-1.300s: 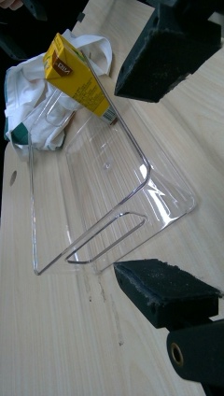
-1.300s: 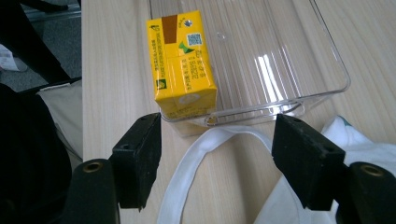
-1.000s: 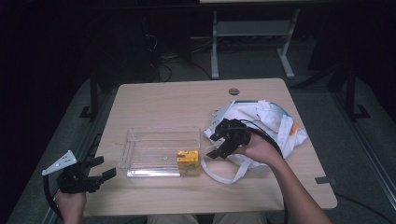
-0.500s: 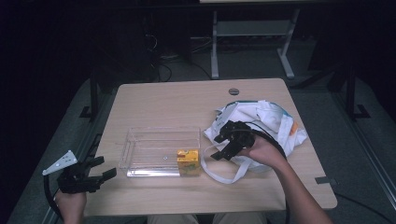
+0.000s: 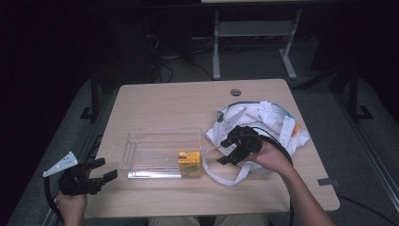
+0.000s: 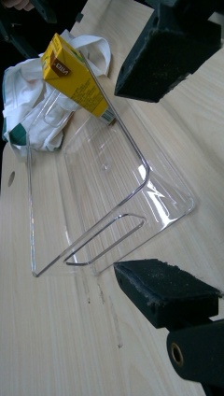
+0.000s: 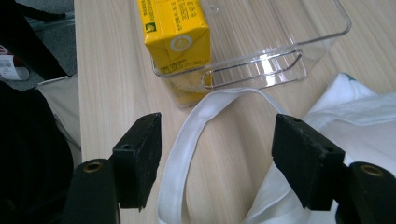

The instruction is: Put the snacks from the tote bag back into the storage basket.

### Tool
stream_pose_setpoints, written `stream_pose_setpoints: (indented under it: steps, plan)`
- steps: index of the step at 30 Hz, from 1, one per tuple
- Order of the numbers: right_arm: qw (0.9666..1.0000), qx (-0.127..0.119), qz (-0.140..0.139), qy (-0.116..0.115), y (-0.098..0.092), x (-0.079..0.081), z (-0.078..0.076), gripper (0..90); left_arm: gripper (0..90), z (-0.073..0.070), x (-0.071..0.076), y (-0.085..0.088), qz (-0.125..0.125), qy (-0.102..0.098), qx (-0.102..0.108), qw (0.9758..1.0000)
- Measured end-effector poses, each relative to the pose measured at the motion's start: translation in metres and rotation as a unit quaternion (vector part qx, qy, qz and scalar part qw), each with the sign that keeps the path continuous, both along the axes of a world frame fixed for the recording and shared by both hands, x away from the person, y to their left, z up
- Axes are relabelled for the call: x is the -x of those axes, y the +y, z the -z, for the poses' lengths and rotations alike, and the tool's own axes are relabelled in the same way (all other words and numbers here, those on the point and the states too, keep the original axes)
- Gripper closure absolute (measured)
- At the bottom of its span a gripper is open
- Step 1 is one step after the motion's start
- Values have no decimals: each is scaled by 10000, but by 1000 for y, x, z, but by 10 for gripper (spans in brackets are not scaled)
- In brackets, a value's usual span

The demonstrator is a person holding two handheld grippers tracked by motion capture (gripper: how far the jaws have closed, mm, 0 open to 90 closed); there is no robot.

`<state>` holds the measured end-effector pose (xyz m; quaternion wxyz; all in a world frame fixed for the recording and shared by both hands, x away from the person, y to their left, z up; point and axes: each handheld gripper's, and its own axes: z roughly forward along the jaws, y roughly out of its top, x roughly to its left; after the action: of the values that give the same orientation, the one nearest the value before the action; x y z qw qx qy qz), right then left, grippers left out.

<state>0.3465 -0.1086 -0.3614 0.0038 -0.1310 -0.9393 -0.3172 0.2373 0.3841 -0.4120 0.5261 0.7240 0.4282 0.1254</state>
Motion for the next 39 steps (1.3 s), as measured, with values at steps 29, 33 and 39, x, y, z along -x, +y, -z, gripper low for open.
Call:
stream_pose_setpoints:
  steps: [29, 33, 39]
  plan:
    - [9984, -188, 537, 31, -46, 10, 17, 331, 130, 0, -1, -2, 24, 26, -12, 10000]
    - [9980, -208, 599, 20, -52, 11, 19, 331, 130, 0, -1, -2, 25, 48, -33, 10000]
    - [9972, -268, 701, 48, -60, 13, 21, 333, 130, 1, -1, -3, 23, 44, -24, 10000]
